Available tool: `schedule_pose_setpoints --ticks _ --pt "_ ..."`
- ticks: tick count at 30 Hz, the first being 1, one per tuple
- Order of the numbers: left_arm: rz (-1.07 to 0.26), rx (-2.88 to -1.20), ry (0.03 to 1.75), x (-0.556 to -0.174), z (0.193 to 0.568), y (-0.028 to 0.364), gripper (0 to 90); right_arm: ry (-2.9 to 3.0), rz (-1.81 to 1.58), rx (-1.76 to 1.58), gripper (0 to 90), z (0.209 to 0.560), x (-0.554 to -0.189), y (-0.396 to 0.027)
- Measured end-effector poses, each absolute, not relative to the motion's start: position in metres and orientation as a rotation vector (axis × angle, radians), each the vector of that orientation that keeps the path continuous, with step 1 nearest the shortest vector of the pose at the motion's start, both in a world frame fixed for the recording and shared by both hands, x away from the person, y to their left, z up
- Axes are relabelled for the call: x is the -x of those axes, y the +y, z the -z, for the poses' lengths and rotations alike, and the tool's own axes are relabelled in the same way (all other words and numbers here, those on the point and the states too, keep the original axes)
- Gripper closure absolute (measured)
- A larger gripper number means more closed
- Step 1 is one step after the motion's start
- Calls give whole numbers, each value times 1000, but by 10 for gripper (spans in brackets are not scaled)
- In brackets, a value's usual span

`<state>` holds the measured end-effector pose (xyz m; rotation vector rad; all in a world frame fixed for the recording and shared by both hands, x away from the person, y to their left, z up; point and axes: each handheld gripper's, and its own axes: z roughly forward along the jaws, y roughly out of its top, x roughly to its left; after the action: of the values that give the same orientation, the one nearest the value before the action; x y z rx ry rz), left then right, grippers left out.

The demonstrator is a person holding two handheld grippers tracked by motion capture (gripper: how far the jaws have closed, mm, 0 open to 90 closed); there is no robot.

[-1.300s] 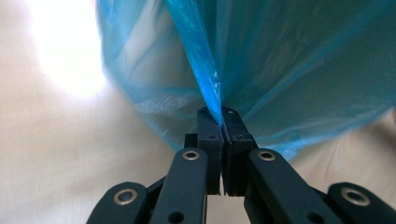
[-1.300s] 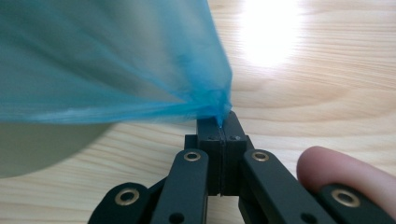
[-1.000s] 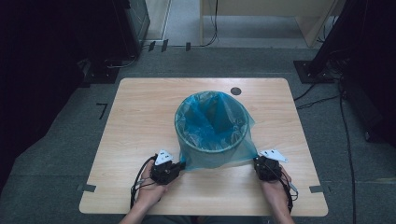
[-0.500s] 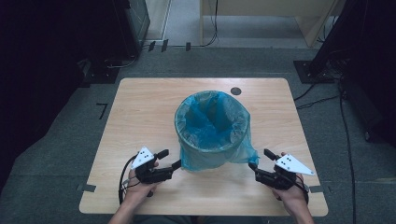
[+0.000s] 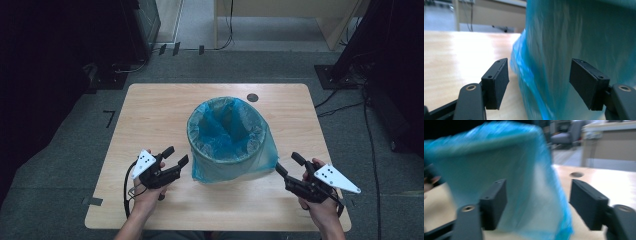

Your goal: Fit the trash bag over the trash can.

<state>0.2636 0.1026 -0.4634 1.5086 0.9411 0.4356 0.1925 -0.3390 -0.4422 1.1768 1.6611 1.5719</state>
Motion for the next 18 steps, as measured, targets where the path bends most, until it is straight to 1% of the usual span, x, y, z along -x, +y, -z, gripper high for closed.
schedule_pose_setpoints --ticks 2,3,4,7,9,10,13,14,15,16,18 --pt "-466 -1459 959 -266 458 100 343 1583 -1562 -1209 422 437 -199 -332" --pt "-490 -1429 972 -269 455 99 373 1545 -1535 -1229 470 435 -203 -327" --pt "-513 -1409 988 -272 451 97 403 1507 -1511 -1241 539 432 -208 -322" --pt "-528 -1366 1019 -284 441 89 499 1397 -1422 -1318 754 420 -228 -307" --pt "-548 -1363 1074 -291 437 80 555 1343 -1399 -1370 837 414 -244 -298" --pt "-540 -1360 1092 -294 437 76 587 1342 -1379 -1391 860 413 -253 -293" --pt "-527 -1378 1099 -298 441 64 658 1385 -1410 -1405 892 416 -272 -277" --pt "-517 -1389 1086 -298 442 60 679 1407 -1426 -1398 900 418 -275 -271" --pt "-551 -1396 1093 -296 443 57 726 1422 -1424 -1383 900 421 -277 -266" --pt "-571 -1400 1095 -295 444 56 755 1415 -1435 -1396 900 423 -277 -262" --pt "-551 -1398 1086 -295 446 57 788 1400 -1496 -1438 900 429 -278 -261"
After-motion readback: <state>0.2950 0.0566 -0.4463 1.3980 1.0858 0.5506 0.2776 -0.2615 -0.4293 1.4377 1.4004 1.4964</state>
